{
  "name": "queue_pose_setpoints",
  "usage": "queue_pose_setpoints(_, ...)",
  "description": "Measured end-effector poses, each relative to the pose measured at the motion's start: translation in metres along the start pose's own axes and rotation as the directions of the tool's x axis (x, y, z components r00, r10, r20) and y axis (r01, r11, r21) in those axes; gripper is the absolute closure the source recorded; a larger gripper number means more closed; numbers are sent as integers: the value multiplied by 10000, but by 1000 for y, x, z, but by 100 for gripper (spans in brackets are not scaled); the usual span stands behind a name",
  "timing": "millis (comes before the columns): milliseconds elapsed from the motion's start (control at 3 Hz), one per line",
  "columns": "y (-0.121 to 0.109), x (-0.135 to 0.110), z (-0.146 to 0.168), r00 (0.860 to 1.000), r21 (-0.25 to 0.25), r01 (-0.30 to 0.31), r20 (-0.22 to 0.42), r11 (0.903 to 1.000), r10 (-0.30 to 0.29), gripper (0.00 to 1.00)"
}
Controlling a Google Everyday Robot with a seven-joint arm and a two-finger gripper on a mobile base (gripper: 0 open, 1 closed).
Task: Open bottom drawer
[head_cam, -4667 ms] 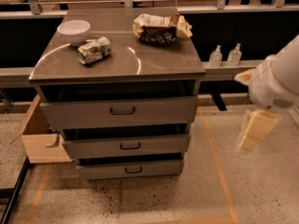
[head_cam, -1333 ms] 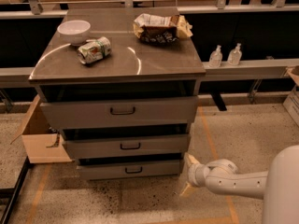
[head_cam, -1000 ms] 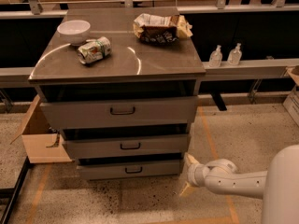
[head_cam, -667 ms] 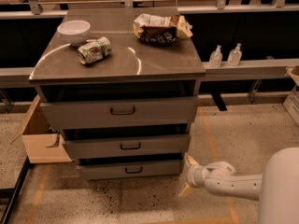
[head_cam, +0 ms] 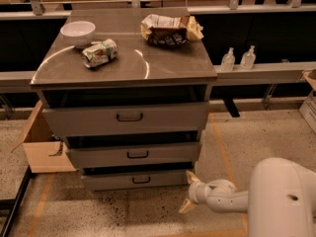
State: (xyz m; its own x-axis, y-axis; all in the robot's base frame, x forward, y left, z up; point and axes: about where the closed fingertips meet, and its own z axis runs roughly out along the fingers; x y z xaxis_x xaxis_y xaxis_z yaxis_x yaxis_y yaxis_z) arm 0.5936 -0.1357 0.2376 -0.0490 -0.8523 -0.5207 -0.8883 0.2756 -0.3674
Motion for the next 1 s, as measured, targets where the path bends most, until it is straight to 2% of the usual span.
queue_pose_setpoints(333, 3, -8, 28, 9983, -34, 437, 390, 9990, -435, 0)
queue_pose_setpoints(667, -12, -19, 54, 9908, 95, 1185, 641, 9929, -1188, 0)
queue_pose_setpoints(1000, -26, -22, 63, 9856, 223, 1579, 582, 9872, -1589, 0)
